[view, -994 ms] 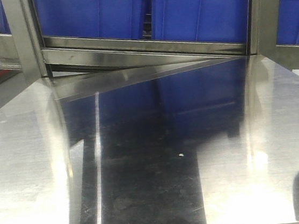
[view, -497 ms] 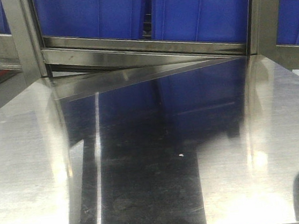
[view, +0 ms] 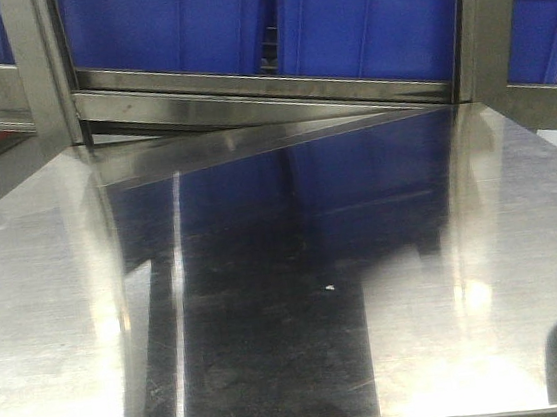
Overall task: Move white bin to right shelf second layer
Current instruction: 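Close the right gripper on the bin rim and lift it, then drive the base away from the table holding the bin in the right gripper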
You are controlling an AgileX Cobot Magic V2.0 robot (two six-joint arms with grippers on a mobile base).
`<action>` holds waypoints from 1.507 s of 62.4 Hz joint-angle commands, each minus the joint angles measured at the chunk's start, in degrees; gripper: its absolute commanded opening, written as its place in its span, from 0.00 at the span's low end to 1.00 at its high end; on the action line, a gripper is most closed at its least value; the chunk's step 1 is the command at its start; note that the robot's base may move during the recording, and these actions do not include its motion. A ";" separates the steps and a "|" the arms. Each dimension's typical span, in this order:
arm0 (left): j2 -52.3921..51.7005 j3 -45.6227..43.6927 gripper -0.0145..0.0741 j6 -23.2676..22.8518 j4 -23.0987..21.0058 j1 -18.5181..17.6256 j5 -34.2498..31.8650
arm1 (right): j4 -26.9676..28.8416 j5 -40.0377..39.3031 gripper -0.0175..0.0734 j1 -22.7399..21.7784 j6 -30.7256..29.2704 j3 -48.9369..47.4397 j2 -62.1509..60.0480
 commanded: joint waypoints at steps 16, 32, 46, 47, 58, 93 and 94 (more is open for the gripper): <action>-0.94 1.56 0.26 -0.30 -0.30 -0.05 -4.77 | 0.00 -4.75 0.25 -0.33 0.00 -1.72 -0.06; -0.94 1.56 0.26 -0.30 -0.30 -0.05 -4.77 | 0.00 -4.75 0.25 -0.33 0.00 -1.72 -0.06; -0.94 1.56 0.26 -0.30 -0.30 -0.05 -4.77 | 0.00 -4.75 0.25 -0.33 0.00 -1.72 -0.06; -0.94 1.56 0.26 -0.30 -0.30 -0.05 -4.77 | 0.00 -4.75 0.25 -0.33 0.00 -1.72 -0.06; -0.94 1.56 0.26 -0.30 -0.30 -0.05 -4.77 | 0.00 -4.75 0.25 -0.33 0.00 -1.72 -0.06; -0.94 1.56 0.26 -0.30 -0.30 -0.05 -4.77 | 0.00 -4.75 0.25 -0.33 0.00 -1.72 -0.06; -0.94 1.56 0.26 -0.30 -0.30 -0.05 -4.77 | 0.00 -4.75 0.25 -0.33 0.00 -1.72 -0.06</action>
